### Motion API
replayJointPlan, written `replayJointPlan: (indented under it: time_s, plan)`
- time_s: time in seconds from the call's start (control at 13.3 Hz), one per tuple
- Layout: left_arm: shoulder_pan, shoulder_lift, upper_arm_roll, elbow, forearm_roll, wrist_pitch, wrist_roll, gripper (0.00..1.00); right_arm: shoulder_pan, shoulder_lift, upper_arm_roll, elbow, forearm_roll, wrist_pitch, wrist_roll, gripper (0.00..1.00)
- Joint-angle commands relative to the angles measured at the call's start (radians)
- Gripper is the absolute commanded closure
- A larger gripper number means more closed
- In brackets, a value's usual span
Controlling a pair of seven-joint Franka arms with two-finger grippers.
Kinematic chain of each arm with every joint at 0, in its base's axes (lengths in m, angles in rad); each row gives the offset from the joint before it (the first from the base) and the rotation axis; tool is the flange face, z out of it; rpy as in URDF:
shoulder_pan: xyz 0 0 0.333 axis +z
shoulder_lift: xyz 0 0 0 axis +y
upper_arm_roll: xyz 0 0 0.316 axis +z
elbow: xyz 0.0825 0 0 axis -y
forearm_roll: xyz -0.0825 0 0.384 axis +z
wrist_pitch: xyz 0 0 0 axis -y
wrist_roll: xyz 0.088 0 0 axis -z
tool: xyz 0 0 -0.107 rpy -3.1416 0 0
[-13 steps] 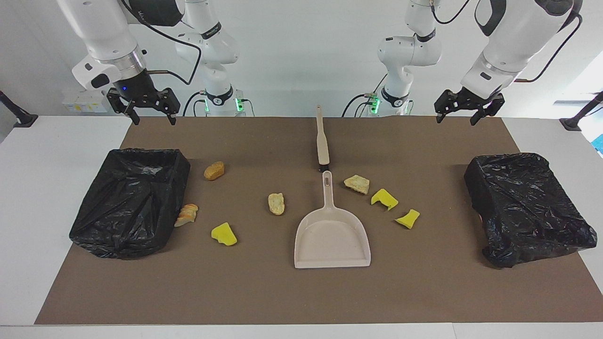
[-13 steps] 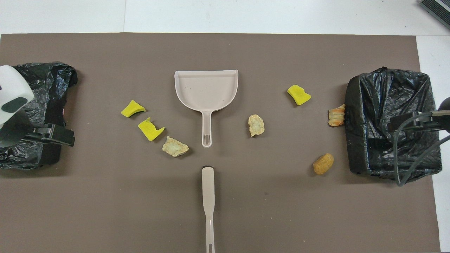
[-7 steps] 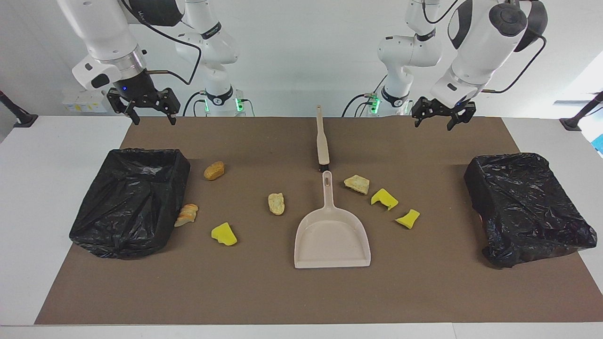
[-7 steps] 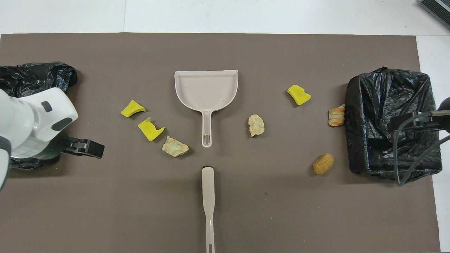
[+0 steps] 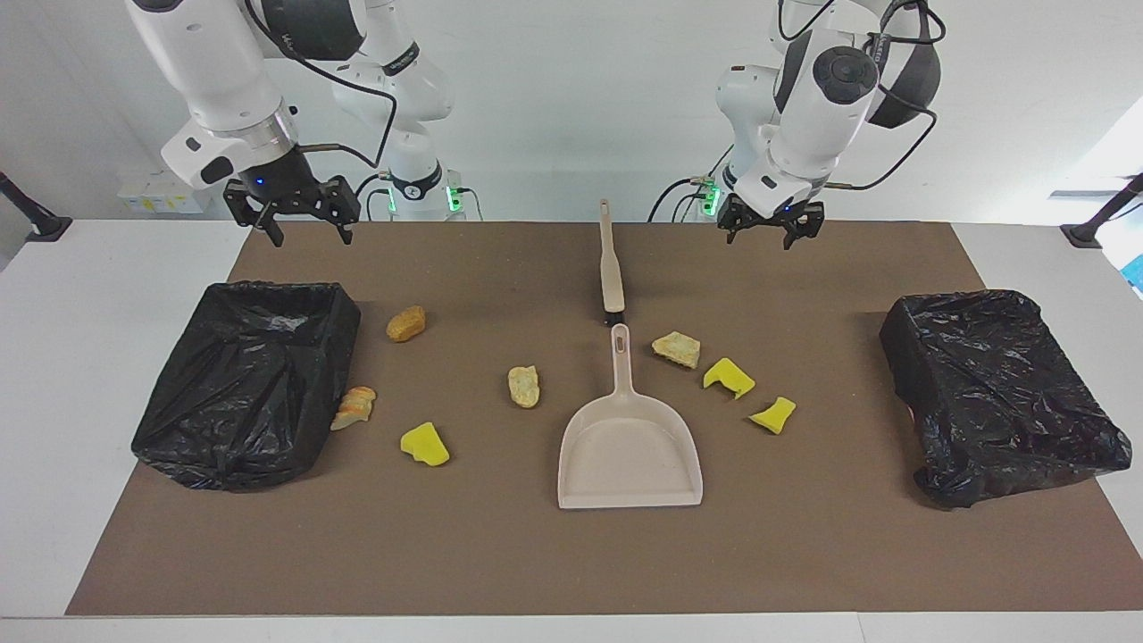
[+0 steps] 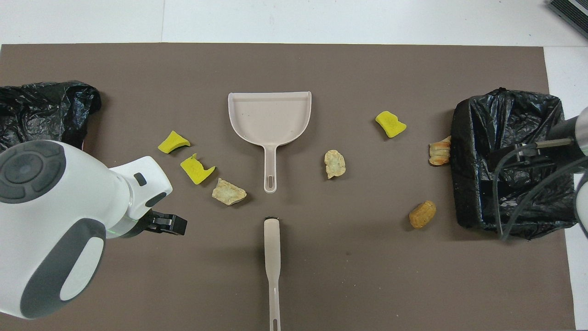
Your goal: Sweep and dump trash in bin
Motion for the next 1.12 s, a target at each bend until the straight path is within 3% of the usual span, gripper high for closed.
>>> replayJointPlan:
  time_s: [0.0, 0.3, 0.53, 0.82, 1.05]
  plan:
    - [-0.064, -0.106, 0.013, -0.16, -0.019, 0.091, -0.064, 0.0, 0.06, 0.051, 0.005, 0.045, 0.008, -0.023, 0.077, 0.0]
    - [-0.238, -0.126, 0.013, -0.216, -0.025, 0.112, -0.262, 0.0, 0.166, 0.085, 0.01, 0.035, 0.079, 0.057, 0.188, 0.0]
    - [-0.299, -0.12, 0.013, -0.225, -0.082, 0.112, -0.371, 0.0, 0.254, 0.125, 0.01, 0.022, 0.091, 0.127, 0.306, 0.0]
    - [-0.411, -0.107, 0.013, -0.306, -0.082, 0.204, -0.452, 0.0, 0.33, 0.212, 0.01, 0.041, 0.091, 0.178, 0.389, 0.0]
    - [-0.456, -0.069, 0.013, -0.314, -0.082, 0.251, -0.495, 0.0, 0.381, 0.342, 0.01, 0.203, 0.102, 0.188, 0.508, 0.0]
